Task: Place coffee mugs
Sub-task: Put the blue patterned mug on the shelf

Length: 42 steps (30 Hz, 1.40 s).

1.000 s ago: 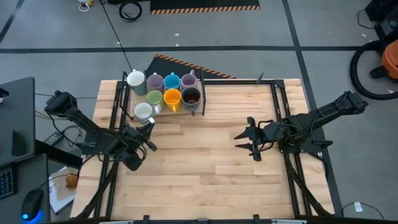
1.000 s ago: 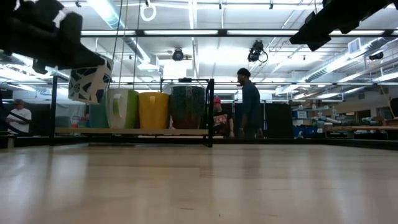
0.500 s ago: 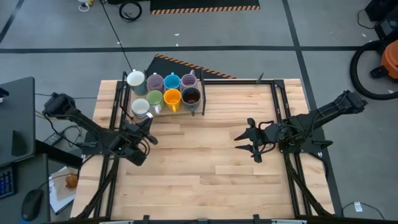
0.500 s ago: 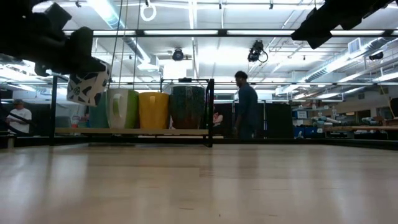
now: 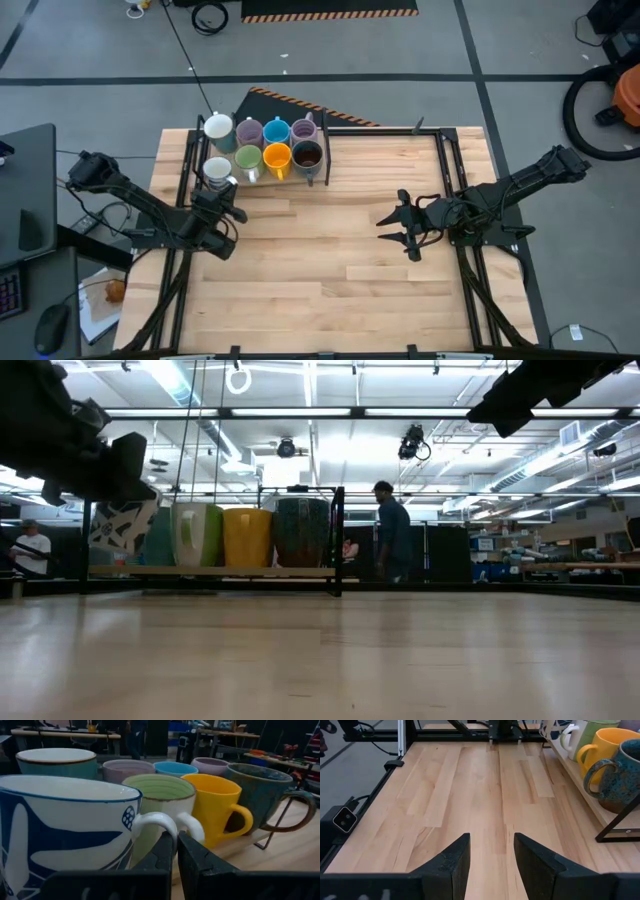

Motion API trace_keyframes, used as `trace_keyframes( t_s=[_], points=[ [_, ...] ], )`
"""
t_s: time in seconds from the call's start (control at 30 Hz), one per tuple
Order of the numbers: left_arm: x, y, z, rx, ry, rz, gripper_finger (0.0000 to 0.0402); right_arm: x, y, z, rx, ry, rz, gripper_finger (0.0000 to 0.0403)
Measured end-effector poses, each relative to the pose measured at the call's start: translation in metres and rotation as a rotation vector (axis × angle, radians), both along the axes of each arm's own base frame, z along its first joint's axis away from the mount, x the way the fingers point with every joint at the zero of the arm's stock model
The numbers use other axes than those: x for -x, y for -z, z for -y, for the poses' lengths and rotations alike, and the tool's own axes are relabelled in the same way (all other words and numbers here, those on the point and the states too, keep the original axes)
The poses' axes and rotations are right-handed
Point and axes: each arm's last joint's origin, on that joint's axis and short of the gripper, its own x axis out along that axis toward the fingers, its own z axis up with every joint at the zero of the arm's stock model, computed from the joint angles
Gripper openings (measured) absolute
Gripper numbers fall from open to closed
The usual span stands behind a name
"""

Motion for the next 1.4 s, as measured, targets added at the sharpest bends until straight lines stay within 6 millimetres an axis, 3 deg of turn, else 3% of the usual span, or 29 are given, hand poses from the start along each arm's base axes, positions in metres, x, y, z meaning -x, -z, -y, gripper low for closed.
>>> trace_keyframes(
  t_s=[0.53,1.4],
  points=[
    [0.0059,0.0019,-0.007,-0.004,-0.03,-0.084,0.0016,-0.0001,0.0,-0.0002,0.008,-0.013,0.001,0.0158],
    [0.0053,0.0013,-0.01,-0.023,-0.057,-0.073,0.0016,-0.0004,-0.0009,-0.0012,0.019,-0.052,0.009,0.0158]
  ],
)
